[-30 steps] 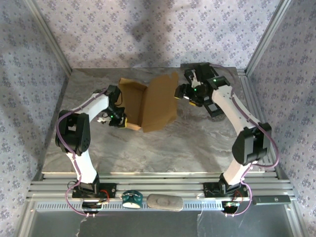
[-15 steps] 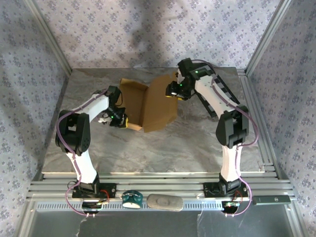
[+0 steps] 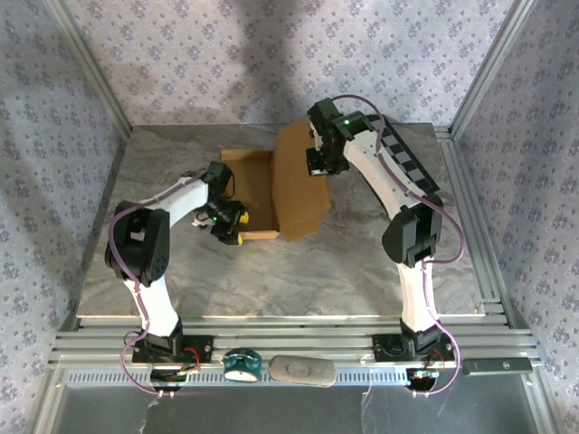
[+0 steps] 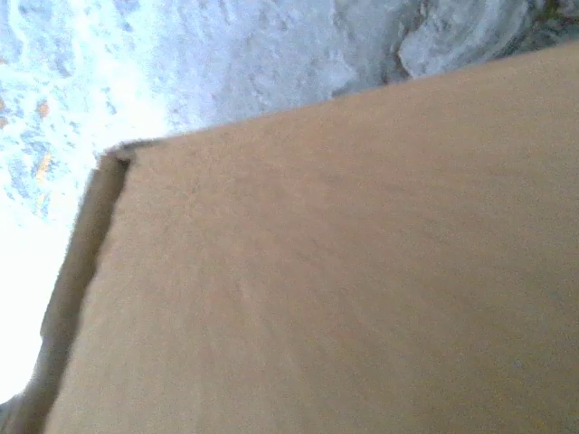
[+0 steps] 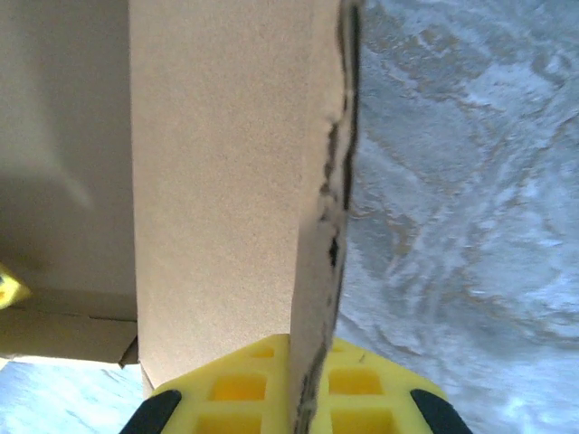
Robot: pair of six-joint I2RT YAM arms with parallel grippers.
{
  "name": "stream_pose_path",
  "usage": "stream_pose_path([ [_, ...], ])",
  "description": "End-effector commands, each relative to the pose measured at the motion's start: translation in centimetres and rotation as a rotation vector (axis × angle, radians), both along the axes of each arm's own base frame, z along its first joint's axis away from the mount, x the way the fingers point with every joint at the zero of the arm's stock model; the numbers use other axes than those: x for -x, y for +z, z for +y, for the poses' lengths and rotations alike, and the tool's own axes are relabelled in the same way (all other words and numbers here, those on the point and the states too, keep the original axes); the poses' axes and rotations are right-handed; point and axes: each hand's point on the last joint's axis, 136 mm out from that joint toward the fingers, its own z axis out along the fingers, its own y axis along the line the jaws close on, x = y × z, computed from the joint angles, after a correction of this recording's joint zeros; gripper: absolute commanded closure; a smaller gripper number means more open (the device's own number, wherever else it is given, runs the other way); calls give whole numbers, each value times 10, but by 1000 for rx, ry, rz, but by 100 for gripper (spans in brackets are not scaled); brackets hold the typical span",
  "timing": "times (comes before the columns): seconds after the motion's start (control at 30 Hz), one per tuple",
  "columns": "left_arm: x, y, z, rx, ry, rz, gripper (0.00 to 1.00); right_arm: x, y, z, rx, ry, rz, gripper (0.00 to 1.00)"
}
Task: Fold the paper box
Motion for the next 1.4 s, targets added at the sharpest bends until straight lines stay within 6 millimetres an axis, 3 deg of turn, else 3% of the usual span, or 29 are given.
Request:
stream_pose_path([
  [0.0,-17,45,-9,34,-52,-137,34,7,4,-38,161,113,13,100],
  [0.17,-33,102,-17,27,-131,-273,31,6,14,-63,204,103,-21,100],
  [0.33,-66,147,-4,-36,-289,-493,38,9,39,-78,269,140,-117,100],
  [0.4,-81,158,1,-74,-410,-563,47,14,49,-80,310,170,-161,100],
  [0.6,-94,162,9,-140,-546,-579,50,22,65,-77,430,236,-232,100],
  [0.73,-100,162,8,-161,-580,-618,56,22,64,-63,496,331,-266,100],
  [0.77,-102,162,5,-151,-600,-641,62,21,62,-58,519,363,-276,100],
  [0.87,-104,164,-4,-142,-697,-717,65,17,62,-39,564,488,-348,100],
  [1.0,-100,162,4,-240,-820,-796,66,12,64,-12,606,694,-475,100],
  [1.17,-93,165,5,-290,-940,-974,55,11,70,8,610,871,-598,100],
  [1.37,-84,197,3,-395,-1132,-1328,44,18,69,17,561,1035,-624,100],
])
